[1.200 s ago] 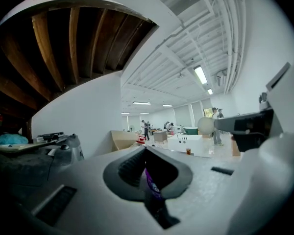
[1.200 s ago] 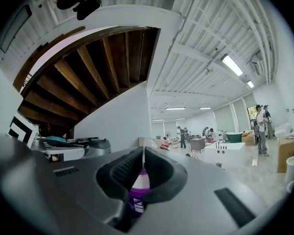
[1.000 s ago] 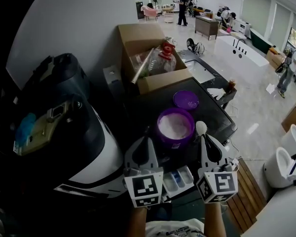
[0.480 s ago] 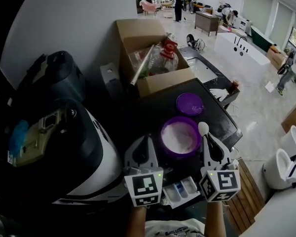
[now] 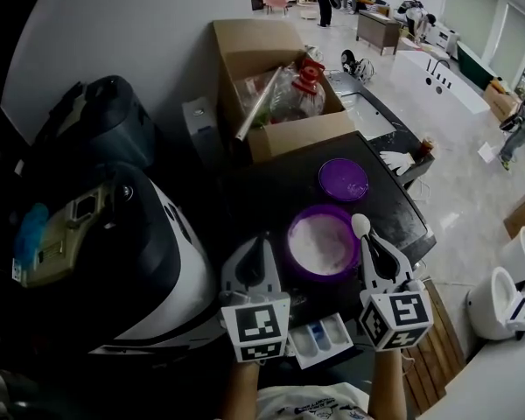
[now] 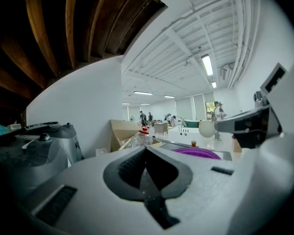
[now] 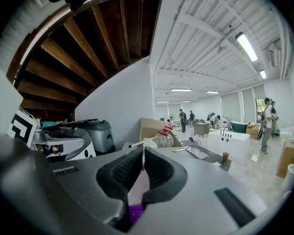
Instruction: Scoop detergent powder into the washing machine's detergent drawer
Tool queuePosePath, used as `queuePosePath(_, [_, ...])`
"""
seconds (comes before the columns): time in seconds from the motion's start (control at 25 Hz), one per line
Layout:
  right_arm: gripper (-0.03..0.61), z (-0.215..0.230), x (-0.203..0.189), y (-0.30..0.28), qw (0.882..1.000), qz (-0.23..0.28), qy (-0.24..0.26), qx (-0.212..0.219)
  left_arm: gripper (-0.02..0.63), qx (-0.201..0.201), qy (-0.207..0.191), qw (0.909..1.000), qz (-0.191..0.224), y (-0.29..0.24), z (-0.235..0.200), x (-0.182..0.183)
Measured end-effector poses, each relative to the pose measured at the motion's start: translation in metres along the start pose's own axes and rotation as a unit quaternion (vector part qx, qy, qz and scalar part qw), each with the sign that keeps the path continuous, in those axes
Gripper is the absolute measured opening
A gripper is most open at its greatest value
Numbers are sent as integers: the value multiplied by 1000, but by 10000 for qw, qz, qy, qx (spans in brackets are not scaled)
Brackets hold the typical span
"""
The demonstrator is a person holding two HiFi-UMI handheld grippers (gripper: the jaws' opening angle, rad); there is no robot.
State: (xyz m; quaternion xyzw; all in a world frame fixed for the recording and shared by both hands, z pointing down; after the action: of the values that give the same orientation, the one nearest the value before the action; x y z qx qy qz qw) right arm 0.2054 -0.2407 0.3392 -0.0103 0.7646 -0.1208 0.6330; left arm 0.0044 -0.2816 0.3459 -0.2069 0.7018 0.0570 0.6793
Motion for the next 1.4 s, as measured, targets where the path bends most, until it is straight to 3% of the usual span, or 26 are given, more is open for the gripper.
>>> queuePosePath(0.32, [21, 0, -3, -17, 9972, -448, 220, 558, 2, 161, -14, 9998, -89, -4, 0, 1])
queuePosePath(0.64, [21, -1, -8, -34, 9863, -981, 670, 1144, 2, 206, -23, 9996, -166, -9, -1, -1])
queuePosePath(0.92, [21, -7, -19, -46, 9630, -1641, 1350, 1657, 2, 174, -25, 9994, -295, -12, -1, -10])
queuePosePath(1.24, [21, -4, -28, -53, 9372, -2270, 1506, 2179, 2, 114, 5, 9993, -370, -14, 2, -17])
queuePosePath(1.4, [21, -6, -31, -56, 9208, -2539, 1827, 2332, 2, 96, 11, 9991, -413, -16, 4, -19])
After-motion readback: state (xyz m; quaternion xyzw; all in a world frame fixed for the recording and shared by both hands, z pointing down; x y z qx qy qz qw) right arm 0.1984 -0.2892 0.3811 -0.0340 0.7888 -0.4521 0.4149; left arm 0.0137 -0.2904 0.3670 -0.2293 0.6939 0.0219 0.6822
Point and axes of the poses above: the fingertips, and each gripper's own axes: y backward along the fingers, z to its right, x out of its top, the point moved 4 cm from there along y, backward along the fingers, and after that the axes turned 13 degrees about y, right-handed, at the moved point
